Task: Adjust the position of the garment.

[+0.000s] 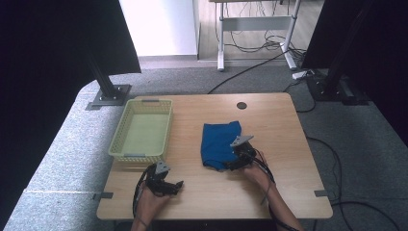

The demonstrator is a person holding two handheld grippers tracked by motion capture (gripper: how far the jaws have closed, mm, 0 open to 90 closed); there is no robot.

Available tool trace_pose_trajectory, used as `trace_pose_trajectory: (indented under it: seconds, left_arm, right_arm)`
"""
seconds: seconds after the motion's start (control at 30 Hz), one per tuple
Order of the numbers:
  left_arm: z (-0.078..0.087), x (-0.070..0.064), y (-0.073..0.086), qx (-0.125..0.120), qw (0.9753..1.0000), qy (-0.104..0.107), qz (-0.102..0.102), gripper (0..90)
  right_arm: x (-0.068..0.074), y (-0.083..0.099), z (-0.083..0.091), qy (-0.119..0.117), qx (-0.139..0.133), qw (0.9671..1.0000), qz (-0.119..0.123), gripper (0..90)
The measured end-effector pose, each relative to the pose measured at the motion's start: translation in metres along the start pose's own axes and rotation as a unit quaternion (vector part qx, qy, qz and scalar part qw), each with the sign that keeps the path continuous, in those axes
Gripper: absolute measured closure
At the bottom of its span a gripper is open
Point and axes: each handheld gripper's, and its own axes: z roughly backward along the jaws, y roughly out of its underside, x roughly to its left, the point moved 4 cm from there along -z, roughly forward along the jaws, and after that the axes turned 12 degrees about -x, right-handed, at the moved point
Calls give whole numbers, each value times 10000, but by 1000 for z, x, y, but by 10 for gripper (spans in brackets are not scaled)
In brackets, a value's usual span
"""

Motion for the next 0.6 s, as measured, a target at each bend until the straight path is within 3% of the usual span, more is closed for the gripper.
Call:
trace_pose_trajectory:
  seconds: [0.23, 0.6]
  left_arm:
    - [0, 0, 0, 0, 10000, 19, -15, 5]
    - [-1, 0, 0, -11, 10000, 19, -5, 4]
  right_arm:
    - [-12, -5, -7, -4, -11, 10000, -19, 114]
    - [-14, -7, -7, -79, 51, 9999, -99, 113]
